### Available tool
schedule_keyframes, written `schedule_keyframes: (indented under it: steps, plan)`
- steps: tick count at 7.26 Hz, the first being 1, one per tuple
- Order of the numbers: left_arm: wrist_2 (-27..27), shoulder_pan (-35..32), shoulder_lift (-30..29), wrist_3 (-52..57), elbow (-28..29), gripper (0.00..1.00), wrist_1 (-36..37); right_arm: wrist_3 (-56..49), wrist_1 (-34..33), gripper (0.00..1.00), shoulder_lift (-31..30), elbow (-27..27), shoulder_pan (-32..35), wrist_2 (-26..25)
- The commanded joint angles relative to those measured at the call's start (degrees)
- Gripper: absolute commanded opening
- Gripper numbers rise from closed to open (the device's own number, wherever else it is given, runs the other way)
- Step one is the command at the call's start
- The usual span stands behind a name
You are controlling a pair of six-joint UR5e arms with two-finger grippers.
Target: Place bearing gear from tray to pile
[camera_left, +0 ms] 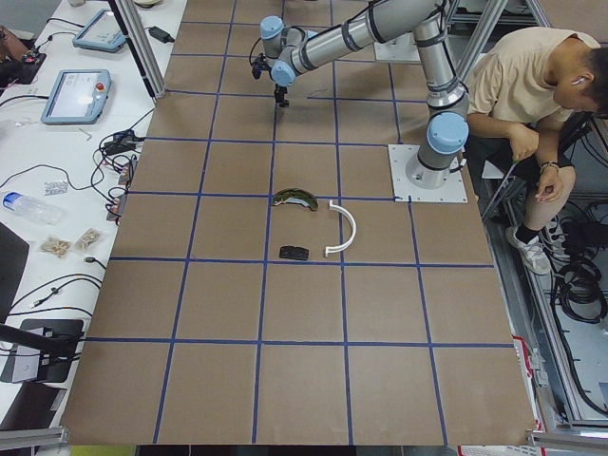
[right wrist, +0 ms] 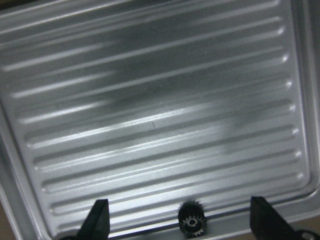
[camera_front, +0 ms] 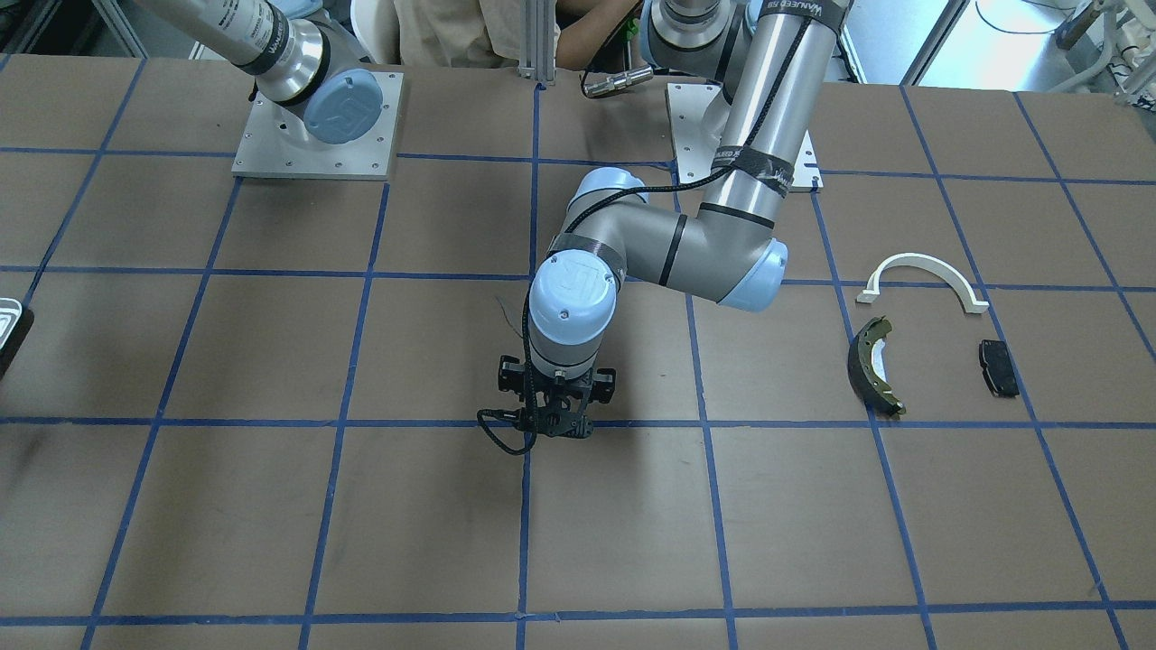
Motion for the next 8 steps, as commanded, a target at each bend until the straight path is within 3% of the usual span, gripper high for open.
schedule_keyframes:
  steps: [1, 2, 5, 6, 8]
  plan:
    - [0.1, 0.05, -0.22, 0.07, -0.12, 0.21, -0.22, -1.73, 0.03, 1.0, 1.29, -0.96, -0.04, 0.31]
    - [0.1, -0.03, -0.13, 0.07, -0.21, 0.0, -0.22, -2.0, 0.03, 1.0, 1.73, -0.87, -0.04, 0.23]
    - [3.61, 1.62, 1.79, 1.47, 2.5, 0.0, -2.49, -5.69, -0.85, 1.0, 2.52, -0.7, -0.04, 0.05]
    - [3.61, 4.94, 3.02, 3.82, 5.82, 0.0, -7.82, -6.74, -0.85, 1.0, 3.4, -1.13, -0.04, 0.14]
    - [3.79, 15.11, 4.87, 14.95, 18.7, 0.0, -27.27, -8.24, -0.94, 1.0, 3.58, -1.31, -0.04, 0.23]
